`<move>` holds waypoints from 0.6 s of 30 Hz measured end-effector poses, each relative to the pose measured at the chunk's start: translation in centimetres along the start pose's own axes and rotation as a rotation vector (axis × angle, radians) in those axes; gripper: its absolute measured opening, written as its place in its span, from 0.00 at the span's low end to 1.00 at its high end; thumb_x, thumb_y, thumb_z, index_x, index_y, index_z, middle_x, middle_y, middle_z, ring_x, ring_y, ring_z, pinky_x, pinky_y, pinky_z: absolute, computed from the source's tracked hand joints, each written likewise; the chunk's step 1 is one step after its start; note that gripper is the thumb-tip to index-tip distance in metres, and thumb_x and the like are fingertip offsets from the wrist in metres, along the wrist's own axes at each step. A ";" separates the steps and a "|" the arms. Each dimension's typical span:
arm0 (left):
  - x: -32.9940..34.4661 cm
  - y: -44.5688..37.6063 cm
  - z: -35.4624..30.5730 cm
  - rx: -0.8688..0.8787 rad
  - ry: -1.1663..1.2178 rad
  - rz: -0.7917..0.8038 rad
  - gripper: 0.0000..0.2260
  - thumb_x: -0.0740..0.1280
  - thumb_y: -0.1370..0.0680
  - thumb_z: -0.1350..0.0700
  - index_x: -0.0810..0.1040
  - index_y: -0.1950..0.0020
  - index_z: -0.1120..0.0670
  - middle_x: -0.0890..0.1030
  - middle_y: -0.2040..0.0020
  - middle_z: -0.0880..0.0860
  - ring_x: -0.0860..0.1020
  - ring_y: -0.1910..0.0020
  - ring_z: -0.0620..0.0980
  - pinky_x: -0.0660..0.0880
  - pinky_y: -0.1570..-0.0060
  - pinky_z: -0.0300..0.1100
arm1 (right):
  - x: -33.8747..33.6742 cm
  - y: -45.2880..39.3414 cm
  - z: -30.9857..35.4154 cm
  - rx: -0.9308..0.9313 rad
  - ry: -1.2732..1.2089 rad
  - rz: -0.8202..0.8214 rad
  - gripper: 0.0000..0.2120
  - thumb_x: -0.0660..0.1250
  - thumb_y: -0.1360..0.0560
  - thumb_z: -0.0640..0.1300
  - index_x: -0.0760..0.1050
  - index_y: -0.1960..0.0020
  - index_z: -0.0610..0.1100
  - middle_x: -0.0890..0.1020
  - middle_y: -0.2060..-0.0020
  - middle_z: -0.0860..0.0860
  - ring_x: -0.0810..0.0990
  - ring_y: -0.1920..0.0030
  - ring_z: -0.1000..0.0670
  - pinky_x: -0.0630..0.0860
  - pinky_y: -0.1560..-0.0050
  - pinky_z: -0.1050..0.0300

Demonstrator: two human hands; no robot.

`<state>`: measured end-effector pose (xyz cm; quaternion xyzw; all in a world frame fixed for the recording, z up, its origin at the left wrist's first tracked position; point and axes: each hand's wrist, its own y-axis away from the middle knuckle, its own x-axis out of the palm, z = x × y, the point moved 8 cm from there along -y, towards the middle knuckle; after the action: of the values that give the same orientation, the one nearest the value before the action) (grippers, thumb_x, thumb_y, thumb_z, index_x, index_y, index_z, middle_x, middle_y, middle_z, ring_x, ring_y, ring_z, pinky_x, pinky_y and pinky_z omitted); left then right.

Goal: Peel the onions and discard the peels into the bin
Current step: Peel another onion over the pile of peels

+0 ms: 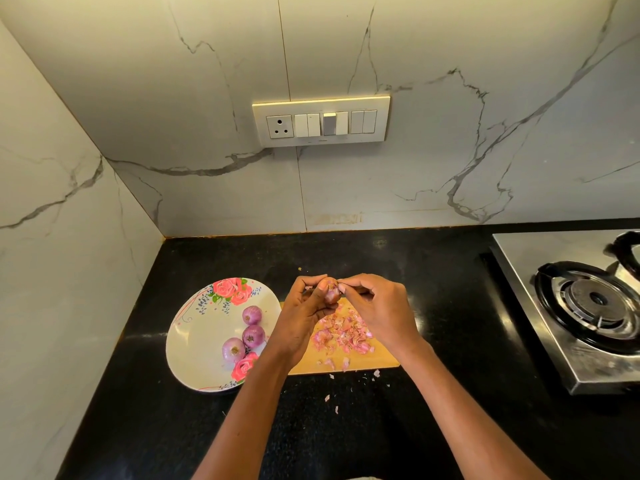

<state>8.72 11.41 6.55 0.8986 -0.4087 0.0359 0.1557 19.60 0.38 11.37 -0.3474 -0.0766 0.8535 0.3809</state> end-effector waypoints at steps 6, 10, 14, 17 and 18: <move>0.0 0.1 0.1 -0.002 -0.040 0.010 0.12 0.66 0.19 0.53 0.76 0.36 0.54 0.83 0.43 0.54 0.84 0.47 0.50 0.80 0.48 0.41 | 0.3 0.3 0.2 -0.034 0.042 -0.029 0.05 0.74 0.24 0.39 0.85 0.48 0.43 0.86 0.56 0.52 0.83 0.56 0.59 0.79 0.53 0.71; -0.1 0.4 0.1 -0.007 -0.009 0.025 0.15 0.67 0.21 0.50 0.77 0.36 0.53 0.83 0.42 0.55 0.83 0.46 0.51 0.80 0.46 0.42 | 0.3 0.1 0.0 -0.008 0.039 -0.038 0.05 0.74 0.24 0.40 0.84 0.49 0.44 0.85 0.57 0.54 0.82 0.57 0.60 0.77 0.54 0.72; 0.1 0.5 0.1 -0.032 0.032 0.054 0.13 0.64 0.18 0.54 0.77 0.35 0.52 0.84 0.43 0.54 0.83 0.47 0.50 0.79 0.47 0.41 | -0.1 0.1 -1.6 0.102 0.012 -0.068 0.05 0.73 0.23 0.39 0.84 0.49 0.45 0.82 0.59 0.58 0.82 0.53 0.62 0.76 0.55 0.74; -0.1 0.5 0.0 -0.049 0.097 0.065 0.12 0.63 0.17 0.57 0.77 0.34 0.52 0.85 0.44 0.53 0.83 0.47 0.51 0.79 0.46 0.42 | -0.3 0.2 -2.9 0.173 0.039 -0.060 0.05 0.72 0.23 0.39 0.83 0.48 0.45 0.82 0.59 0.58 0.80 0.53 0.65 0.74 0.57 0.75; -0.2 0.5 0.1 -0.056 0.119 0.063 0.12 0.63 0.17 0.58 0.77 0.34 0.52 0.85 0.44 0.53 0.83 0.46 0.52 0.79 0.45 0.42 | -0.4 0.2 -3.3 0.191 0.043 -0.059 0.05 0.72 0.22 0.39 0.83 0.48 0.45 0.82 0.59 0.58 0.80 0.53 0.66 0.74 0.57 0.75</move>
<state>8.25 11.24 6.57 0.8768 -0.4277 0.0827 0.2035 21.75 -0.47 9.04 -0.3254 0.0032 0.8376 0.4388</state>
